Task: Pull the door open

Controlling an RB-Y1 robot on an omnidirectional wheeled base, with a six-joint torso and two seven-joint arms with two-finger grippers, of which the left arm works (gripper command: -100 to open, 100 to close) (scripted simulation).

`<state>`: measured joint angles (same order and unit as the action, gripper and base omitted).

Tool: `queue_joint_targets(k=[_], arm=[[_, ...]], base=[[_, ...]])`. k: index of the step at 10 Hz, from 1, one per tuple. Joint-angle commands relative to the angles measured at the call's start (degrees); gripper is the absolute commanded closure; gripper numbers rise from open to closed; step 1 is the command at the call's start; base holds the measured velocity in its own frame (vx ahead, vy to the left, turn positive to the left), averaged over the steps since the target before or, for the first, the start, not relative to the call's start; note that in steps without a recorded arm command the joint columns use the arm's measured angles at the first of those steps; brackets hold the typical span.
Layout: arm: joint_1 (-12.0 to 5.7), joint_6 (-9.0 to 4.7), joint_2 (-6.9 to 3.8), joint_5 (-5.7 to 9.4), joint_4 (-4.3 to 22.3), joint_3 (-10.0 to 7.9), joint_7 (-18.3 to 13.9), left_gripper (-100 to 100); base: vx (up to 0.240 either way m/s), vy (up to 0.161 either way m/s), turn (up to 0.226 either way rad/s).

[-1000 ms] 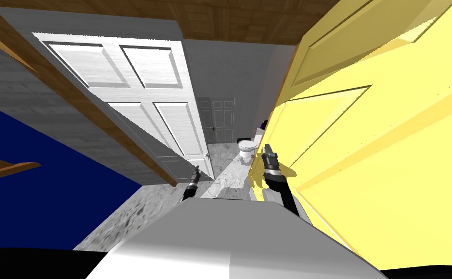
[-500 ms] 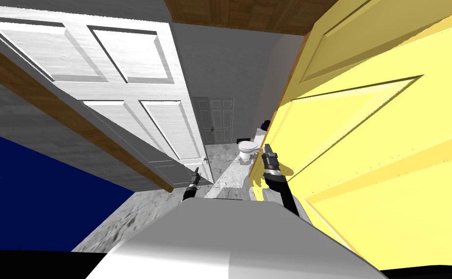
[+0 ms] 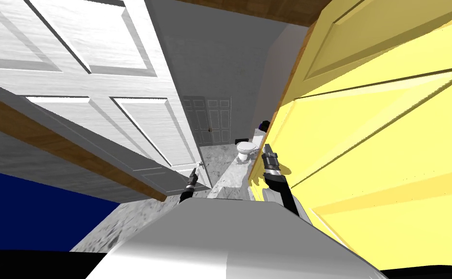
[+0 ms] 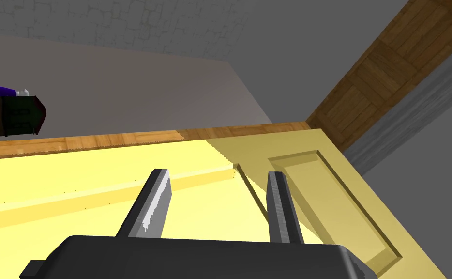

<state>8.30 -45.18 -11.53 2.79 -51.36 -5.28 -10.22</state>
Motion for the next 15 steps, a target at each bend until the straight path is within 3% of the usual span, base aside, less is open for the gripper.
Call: queue_joint_targets(k=[1, 4, 5, 6, 11, 15], arm=[[-0.50, -0.65, -0.84, 0.48, 1.5, -0.71, -0.6, -100], [-0.69, -1.41, -2.18, 1.26, 3.1, -1.84, -1.5, -100], [-0.53, -1.16, -2.10, 1.13, 2.7, -1.62, -1.4, -100], [-0.53, -1.16, -2.10, 1.13, 2.7, -1.62, -1.4, 100], [-0.53, -1.16, -2.10, 1.13, 2.7, -1.62, -1.4, 100], [1.31, -3.04, -3.72, 0.27, 2.3, 0.18, -3.7, 100]], base=[[0.161, 0.032, -0.098], [0.204, 0.008, -0.098], [0.077, 0.009, 0.024], [-0.026, -0.011, 0.000], [-0.010, -0.001, -0.007], [-0.168, 0.036, -0.115]])
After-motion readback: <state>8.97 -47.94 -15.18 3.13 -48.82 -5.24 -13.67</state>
